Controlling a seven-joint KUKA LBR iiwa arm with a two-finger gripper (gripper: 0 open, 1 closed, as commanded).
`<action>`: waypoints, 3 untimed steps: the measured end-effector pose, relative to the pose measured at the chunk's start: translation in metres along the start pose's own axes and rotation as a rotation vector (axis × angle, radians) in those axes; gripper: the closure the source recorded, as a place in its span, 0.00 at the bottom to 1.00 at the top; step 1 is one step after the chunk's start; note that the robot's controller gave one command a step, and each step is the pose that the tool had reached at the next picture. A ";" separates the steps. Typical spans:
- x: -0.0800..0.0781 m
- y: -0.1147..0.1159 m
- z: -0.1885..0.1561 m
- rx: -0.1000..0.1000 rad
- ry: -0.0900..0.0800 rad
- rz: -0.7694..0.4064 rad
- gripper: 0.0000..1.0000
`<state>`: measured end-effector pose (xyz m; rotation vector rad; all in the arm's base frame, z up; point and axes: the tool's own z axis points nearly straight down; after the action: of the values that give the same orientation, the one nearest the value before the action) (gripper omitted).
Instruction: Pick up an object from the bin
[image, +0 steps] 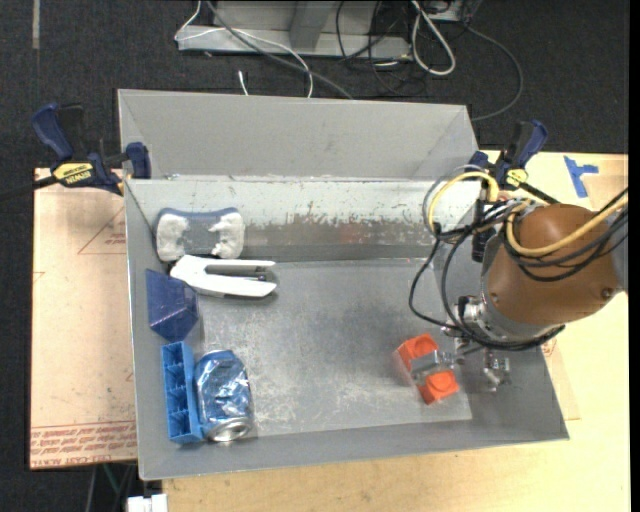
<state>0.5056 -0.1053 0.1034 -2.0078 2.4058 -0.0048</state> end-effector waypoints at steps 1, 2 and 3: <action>-0.034 -0.034 0.034 0.003 -0.002 -0.027 0.00; -0.020 -0.029 0.034 0.002 -0.002 0.032 1.00; -0.020 -0.029 0.034 0.002 -0.003 0.033 1.00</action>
Offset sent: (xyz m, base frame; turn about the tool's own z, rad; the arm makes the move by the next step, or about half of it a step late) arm 0.0313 0.0126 -0.0334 0.0300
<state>0.5376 -0.0910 0.0699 -1.9661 2.4358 -0.0044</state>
